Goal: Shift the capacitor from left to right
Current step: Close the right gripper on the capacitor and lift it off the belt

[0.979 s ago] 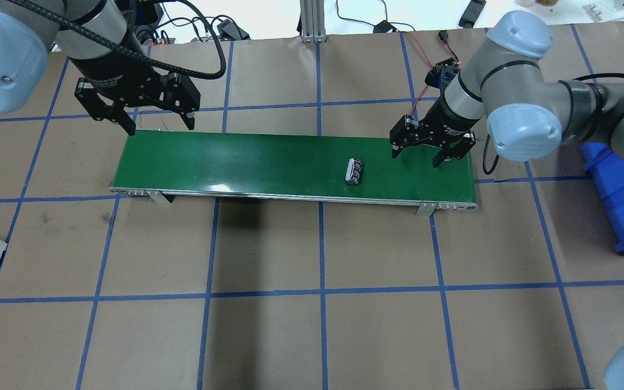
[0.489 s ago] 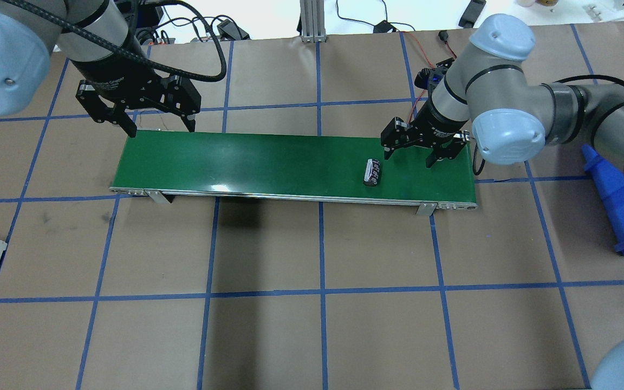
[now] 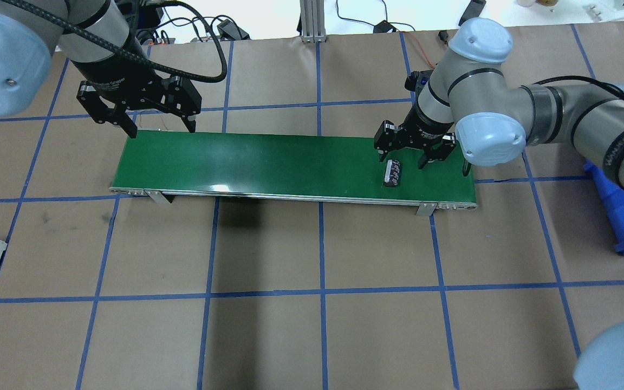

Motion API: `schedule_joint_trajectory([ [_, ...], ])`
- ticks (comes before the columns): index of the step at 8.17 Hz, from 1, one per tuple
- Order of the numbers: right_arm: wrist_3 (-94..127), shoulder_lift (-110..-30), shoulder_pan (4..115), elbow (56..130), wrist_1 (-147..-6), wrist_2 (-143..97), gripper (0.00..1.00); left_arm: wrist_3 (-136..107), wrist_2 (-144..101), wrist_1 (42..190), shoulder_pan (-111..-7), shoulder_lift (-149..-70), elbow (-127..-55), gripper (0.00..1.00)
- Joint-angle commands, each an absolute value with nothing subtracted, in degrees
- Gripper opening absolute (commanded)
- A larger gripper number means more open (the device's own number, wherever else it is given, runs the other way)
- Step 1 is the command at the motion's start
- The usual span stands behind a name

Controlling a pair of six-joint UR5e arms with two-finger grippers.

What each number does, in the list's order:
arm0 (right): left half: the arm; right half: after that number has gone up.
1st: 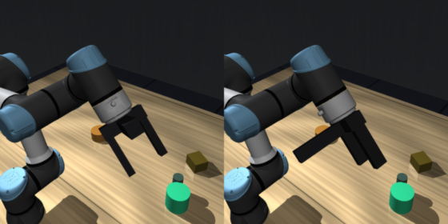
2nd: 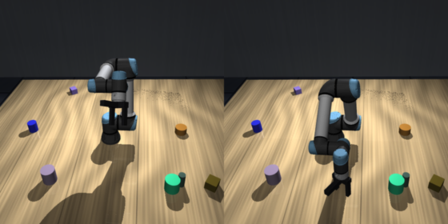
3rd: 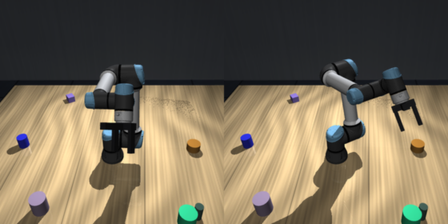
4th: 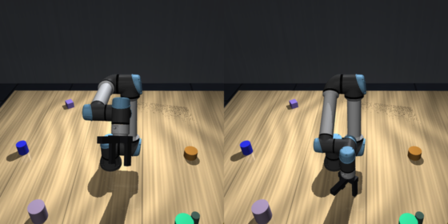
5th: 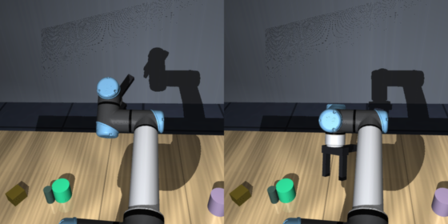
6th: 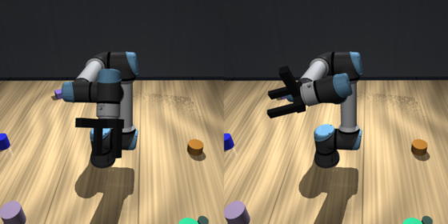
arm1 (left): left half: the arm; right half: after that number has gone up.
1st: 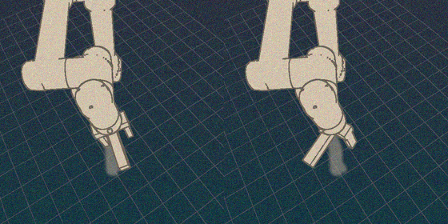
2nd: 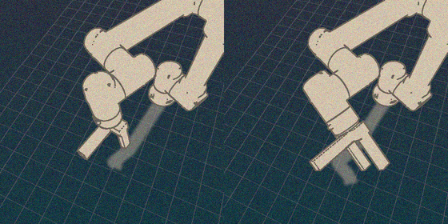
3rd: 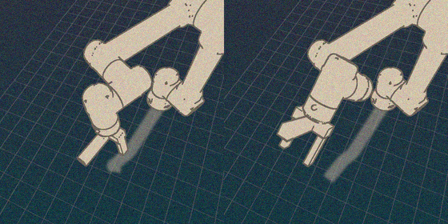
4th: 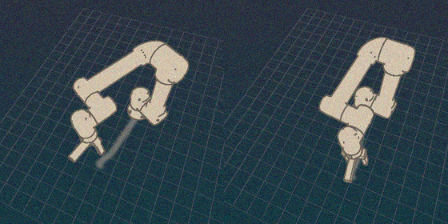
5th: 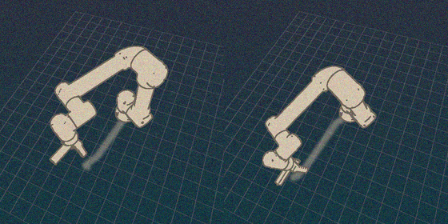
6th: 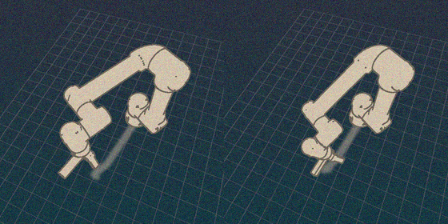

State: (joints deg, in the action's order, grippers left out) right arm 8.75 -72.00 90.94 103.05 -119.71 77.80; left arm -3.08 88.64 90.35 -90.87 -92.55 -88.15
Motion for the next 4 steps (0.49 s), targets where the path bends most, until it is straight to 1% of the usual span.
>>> schedule_joint_trajectory([
  [1, 8.26, -70.93, 91.05, 103.01, -119.09, 78.93, 0.65, -2.99, 88.68, 90.35, -90.88, -92.55, -88.15, 1.00],
  [2, 7.04, -70.84, 91.05, 103.01, -118.22, 80.49, 0.37, -2.99, 88.59, 90.35, -90.88, -92.55, -88.15, 1.00],
  [3, 4.77, -70.93, 91.05, 103.01, -115.43, 83.73, 0.04, -2.99, 88.59, 90.35, -90.88, -92.55, -88.15, 1.00],
  [4, 4.05, -71.10, 90.97, 102.92, -114.10, 84.19, 0.00, -2.99, 88.59, 90.35, -90.88, -92.46, -88.15, 1.00],
])
